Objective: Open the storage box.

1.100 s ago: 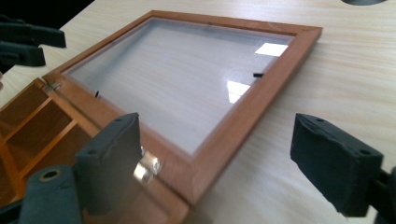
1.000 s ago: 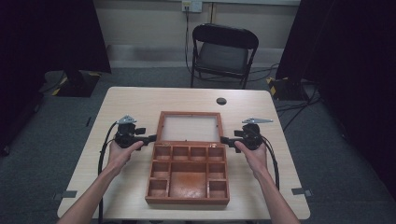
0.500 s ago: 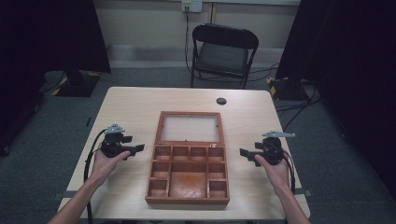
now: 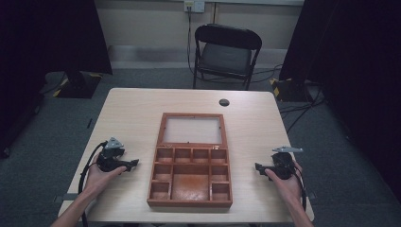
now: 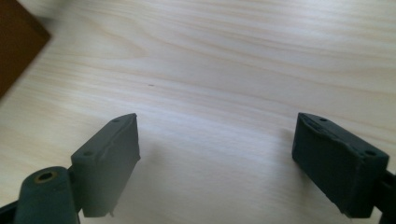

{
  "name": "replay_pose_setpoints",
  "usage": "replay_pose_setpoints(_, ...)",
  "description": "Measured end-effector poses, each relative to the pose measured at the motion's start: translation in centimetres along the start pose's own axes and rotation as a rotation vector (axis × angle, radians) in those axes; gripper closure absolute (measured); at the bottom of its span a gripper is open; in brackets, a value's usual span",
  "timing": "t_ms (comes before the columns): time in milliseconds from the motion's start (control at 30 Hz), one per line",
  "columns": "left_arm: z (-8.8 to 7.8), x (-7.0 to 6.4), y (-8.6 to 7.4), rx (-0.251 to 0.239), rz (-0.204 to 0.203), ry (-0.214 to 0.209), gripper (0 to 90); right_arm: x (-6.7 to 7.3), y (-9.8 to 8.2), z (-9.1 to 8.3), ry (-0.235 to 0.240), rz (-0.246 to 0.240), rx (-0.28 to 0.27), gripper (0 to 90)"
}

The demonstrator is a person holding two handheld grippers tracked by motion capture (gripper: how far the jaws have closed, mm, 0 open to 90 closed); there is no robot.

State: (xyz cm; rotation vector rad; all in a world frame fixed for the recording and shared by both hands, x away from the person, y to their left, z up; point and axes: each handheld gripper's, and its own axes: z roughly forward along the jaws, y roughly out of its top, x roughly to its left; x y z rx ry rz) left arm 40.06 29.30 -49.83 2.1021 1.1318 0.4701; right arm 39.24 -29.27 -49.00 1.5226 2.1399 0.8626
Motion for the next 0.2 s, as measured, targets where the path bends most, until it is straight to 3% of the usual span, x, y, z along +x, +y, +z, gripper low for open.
replay_pose_setpoints(67,0.12,-0.11,-0.35,-0.03,0.002,0.011,17.1,0.09,-0.1,0.14,-0.015,-0.013,-0.011,13.3)
replay_pose_setpoints(200,0.12,-0.07,-0.31,-0.025,0.005,0.019,15.4,0.43,-0.86,0.64,-0.041,-0.039,-0.078,7.7)
